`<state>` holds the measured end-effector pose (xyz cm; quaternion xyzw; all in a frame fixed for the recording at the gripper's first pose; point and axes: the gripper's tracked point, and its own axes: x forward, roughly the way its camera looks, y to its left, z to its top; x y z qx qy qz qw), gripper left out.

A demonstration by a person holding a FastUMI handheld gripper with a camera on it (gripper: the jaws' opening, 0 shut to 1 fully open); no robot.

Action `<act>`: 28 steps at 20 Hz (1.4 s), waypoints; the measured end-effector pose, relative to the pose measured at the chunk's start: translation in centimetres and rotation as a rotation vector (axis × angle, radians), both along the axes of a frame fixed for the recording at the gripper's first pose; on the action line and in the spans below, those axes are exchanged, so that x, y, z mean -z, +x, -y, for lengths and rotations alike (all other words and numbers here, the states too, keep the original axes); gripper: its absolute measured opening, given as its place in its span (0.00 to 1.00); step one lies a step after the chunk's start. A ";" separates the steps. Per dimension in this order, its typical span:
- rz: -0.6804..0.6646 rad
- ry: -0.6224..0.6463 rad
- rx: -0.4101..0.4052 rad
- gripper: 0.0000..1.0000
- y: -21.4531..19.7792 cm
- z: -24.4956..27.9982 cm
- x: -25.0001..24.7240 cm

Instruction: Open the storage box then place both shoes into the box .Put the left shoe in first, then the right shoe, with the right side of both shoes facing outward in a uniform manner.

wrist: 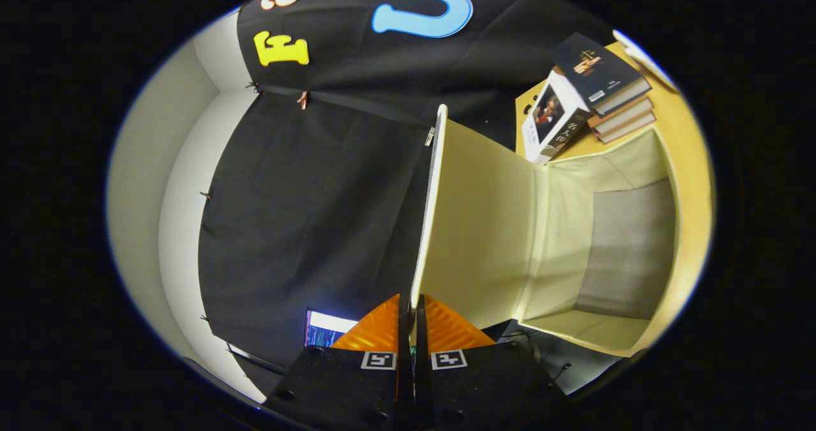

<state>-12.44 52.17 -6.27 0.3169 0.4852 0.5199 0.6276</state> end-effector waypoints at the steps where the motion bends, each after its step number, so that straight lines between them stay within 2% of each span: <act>1: 0.016 -0.010 -0.007 0.05 -0.3 -1.4 0.3; 6: 0.038 -0.058 -0.025 0.05 -1.6 -7.4 2.6; 12: 0.072 -0.065 -0.013 0.05 -2.2 -10.1 3.8; 14: 0.107 -0.045 0.005 0.16 -2.0 -10.4 3.2; 17: 0.176 -0.059 0.033 0.97 -1.4 -9.2 2.8; 20: 0.257 -0.092 0.060 0.97 -0.6 -6.8 1.9; 24: 0.399 -0.150 0.131 0.97 2.0 -0.9 0.8; 28: 0.513 -0.250 0.143 0.97 3.8 5.8 0.9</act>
